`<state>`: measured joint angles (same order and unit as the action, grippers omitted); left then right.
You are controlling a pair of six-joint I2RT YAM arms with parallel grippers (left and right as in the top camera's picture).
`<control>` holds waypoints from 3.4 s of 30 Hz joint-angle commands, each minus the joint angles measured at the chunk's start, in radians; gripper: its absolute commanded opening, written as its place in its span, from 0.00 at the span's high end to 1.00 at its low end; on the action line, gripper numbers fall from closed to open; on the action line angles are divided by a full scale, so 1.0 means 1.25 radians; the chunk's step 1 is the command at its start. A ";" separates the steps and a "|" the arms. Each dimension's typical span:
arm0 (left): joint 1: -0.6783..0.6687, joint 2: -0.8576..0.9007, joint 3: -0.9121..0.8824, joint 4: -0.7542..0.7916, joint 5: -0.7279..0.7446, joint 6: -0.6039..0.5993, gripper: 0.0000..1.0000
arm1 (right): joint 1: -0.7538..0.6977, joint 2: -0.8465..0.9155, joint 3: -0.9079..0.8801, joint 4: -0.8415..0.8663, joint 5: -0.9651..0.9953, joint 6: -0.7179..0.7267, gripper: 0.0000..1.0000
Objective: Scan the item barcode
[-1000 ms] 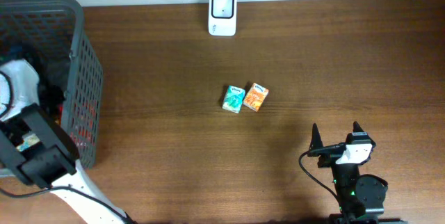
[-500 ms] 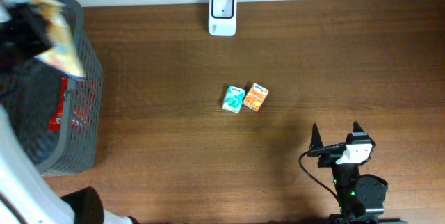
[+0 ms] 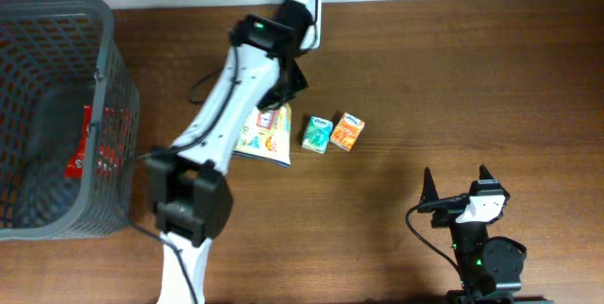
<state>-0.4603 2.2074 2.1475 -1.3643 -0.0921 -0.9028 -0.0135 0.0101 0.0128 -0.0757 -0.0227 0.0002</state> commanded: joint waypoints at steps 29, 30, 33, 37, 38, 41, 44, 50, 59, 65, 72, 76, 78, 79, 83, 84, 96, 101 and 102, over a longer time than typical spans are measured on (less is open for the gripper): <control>0.842 -0.032 -0.198 0.148 0.162 0.703 0.01 | -0.005 -0.005 -0.006 -0.003 0.004 0.006 0.01; 0.842 -0.032 -0.251 0.199 0.168 0.745 0.00 | -0.005 -0.005 -0.006 -0.003 0.004 0.006 0.01; 0.842 -0.022 -0.374 0.290 0.188 0.763 0.14 | -0.005 -0.005 -0.006 -0.003 0.004 0.006 0.01; 0.842 -0.017 -0.352 0.281 0.188 0.732 1.00 | -0.005 -0.005 -0.006 -0.003 0.004 0.006 0.01; 0.842 -0.017 -0.300 0.240 0.188 0.731 1.00 | -0.005 -0.005 -0.006 -0.003 0.004 0.006 0.01; 0.842 -0.020 -0.035 0.081 0.188 0.642 1.00 | -0.005 -0.005 -0.006 -0.003 0.004 0.006 0.01; 0.842 -0.023 0.290 -0.060 0.218 0.606 1.00 | -0.005 -0.005 -0.006 -0.003 0.004 0.006 0.01; 0.803 -0.126 0.793 -0.170 0.594 0.589 1.00 | -0.005 -0.005 -0.006 -0.003 0.004 0.006 0.01; 0.144 -0.095 0.601 -0.147 0.449 0.507 1.00 | -0.005 -0.005 -0.006 -0.003 0.004 0.006 0.01; -0.112 0.111 0.326 0.158 0.388 0.507 1.00 | -0.005 -0.005 -0.006 -0.003 0.004 0.006 0.01; -0.143 0.231 0.322 0.172 0.282 0.575 0.01 | -0.005 -0.005 -0.006 -0.003 0.004 0.006 0.01; -0.037 0.118 0.434 0.024 0.001 0.521 0.01 | -0.005 -0.005 -0.006 -0.003 0.004 0.006 0.01; 0.054 0.051 0.451 -0.029 -0.052 0.510 0.01 | -0.005 -0.005 -0.006 -0.003 0.004 0.006 0.01; 0.104 0.032 0.451 -0.043 -0.049 0.510 0.01 | -0.005 -0.005 -0.006 -0.003 0.004 0.006 0.01; 0.210 0.031 0.441 -0.113 -0.050 0.511 0.01 | -0.005 -0.005 -0.006 -0.002 0.004 0.006 0.01; 0.225 0.031 0.440 -0.114 -0.050 0.511 0.01 | -0.005 -0.005 -0.006 0.015 -0.045 0.008 0.01; 0.260 0.047 0.440 -0.152 -0.050 0.510 0.01 | -0.005 0.188 0.308 0.226 -0.367 0.153 0.01; 0.259 0.047 0.440 -0.155 -0.050 0.510 0.01 | -0.005 0.698 0.850 -0.405 -0.372 -0.051 0.01; 0.259 0.047 0.440 -0.155 -0.050 0.510 0.01 | -0.004 0.829 0.975 -0.564 -0.367 -0.060 0.02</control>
<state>-0.1352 2.2673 2.7003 -1.5608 -0.1467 -0.2550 -0.0174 0.8238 0.9981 -0.5468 -0.4911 0.0254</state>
